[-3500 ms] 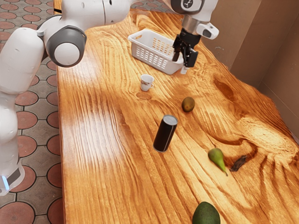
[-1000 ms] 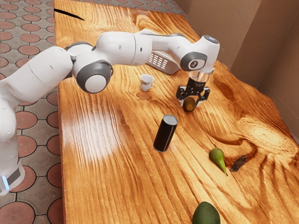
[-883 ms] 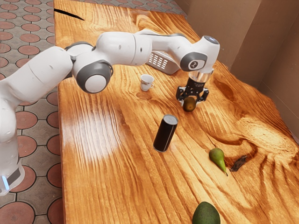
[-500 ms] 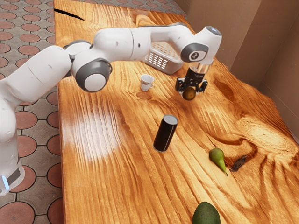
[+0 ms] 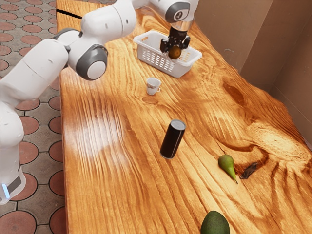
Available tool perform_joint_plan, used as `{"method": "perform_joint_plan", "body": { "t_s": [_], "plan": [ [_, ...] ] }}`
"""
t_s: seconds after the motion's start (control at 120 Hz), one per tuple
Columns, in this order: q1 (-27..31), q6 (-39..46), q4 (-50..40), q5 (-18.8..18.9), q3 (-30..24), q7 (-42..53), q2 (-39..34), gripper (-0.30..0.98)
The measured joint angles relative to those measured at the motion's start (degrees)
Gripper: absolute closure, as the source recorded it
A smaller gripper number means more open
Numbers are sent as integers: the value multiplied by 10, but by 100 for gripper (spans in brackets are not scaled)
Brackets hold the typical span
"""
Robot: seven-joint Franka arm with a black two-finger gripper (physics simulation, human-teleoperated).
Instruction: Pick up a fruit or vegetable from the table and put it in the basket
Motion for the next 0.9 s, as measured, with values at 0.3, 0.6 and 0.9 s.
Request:
{"method": "perform_joint_plan", "body": {
  "t_s": [0.3, 0.6, 0.9],
  "plan": [
    [78, 60, 8, 1, 1, 16, 0, 46],
    [122, 118, 15, 2, 1, 41, 0, 46],
    [130, 170, 15, 2, 0, 66, 1, 46]
  ]
}}
